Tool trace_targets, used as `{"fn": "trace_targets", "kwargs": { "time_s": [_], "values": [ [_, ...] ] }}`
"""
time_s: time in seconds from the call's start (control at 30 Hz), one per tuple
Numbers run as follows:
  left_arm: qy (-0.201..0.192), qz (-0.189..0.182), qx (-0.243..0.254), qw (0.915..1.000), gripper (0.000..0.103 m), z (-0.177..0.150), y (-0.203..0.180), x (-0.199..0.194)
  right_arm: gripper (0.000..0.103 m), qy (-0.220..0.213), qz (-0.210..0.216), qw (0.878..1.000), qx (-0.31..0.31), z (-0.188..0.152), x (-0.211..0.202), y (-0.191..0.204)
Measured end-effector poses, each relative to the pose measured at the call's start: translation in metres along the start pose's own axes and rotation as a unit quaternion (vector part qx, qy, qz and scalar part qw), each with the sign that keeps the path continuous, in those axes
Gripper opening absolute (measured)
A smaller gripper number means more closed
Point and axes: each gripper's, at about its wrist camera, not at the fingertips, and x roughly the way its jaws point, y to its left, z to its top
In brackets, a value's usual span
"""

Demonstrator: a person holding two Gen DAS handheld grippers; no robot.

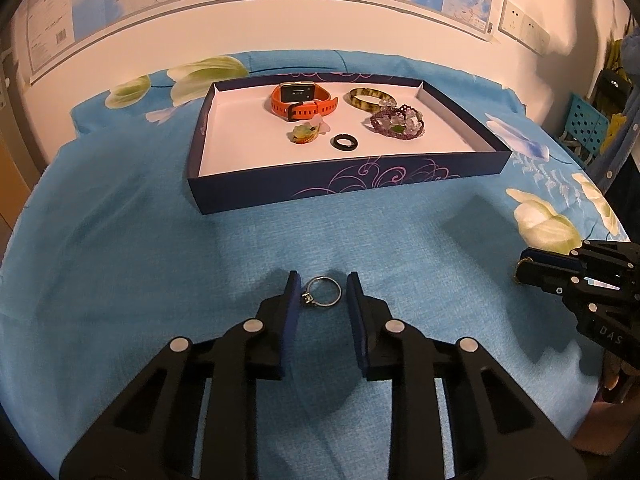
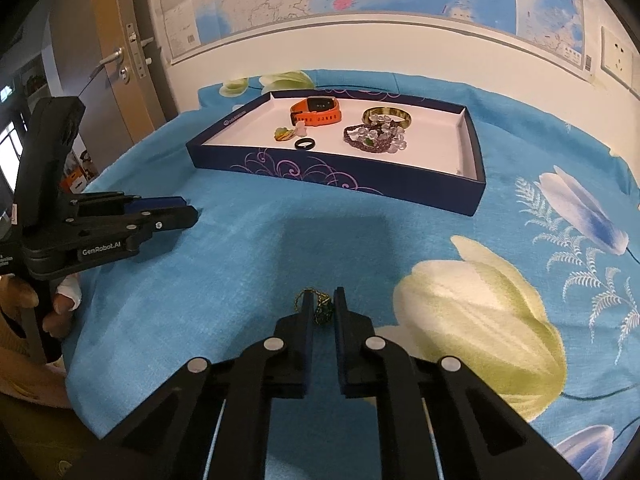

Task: Organize jewelry
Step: 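Grasp the gold green-stone ring with the right tool, then grasp the silver ring with the left tool while the right tool holds the green-stone ring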

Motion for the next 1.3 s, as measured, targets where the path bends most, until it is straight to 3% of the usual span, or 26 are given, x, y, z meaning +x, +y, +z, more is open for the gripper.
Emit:
{"fn": "trace_targets", "kwargs": {
  "time_s": [0.53,0.6,0.83,0.93,0.97,1.0,1.17,1.3],
  "values": [
    [-0.002,-0.007,-0.004,1.0,0.019,-0.001,0.0,-0.003,0.008,-0.016,0.045,0.998,0.037,0.004,-0.009,-0.008],
    [0.0,-0.011,-0.005,0.9999,0.008,-0.001,0.0,-0.004,0.008,-0.017,0.047,0.998,0.038,0.004,-0.009,-0.008],
    [-0.004,-0.014,-0.005,0.9999,0.008,0.0,-0.003,-0.008,0.008,-0.023,0.055,0.997,0.041,0.007,-0.011,-0.008],
    [-0.006,-0.014,-0.004,0.9999,0.022,-0.002,-0.002,-0.01,0.008,-0.023,0.056,0.997,0.041,0.008,-0.011,-0.008],
    [-0.009,-0.012,-0.003,0.9999,0.035,-0.002,-0.002,-0.011,0.008,-0.023,0.055,0.997,0.041,0.008,-0.011,-0.008],
    [-0.01,-0.011,-0.003,0.9999,0.041,-0.002,-0.001,-0.012,0.008,-0.023,0.056,0.997,0.042,0.008,-0.01,-0.008],
    [-0.002,-0.009,0.01,0.9999,0.039,-0.002,-0.004,-0.006,0.008,-0.019,0.059,0.997,0.042,0.008,-0.008,-0.007],
    [0.002,-0.003,0.019,0.9998,0.029,-0.002,-0.008,-0.001,0.008,-0.019,0.06,0.997,0.04,0.009,-0.008,-0.006]
  ]
}}
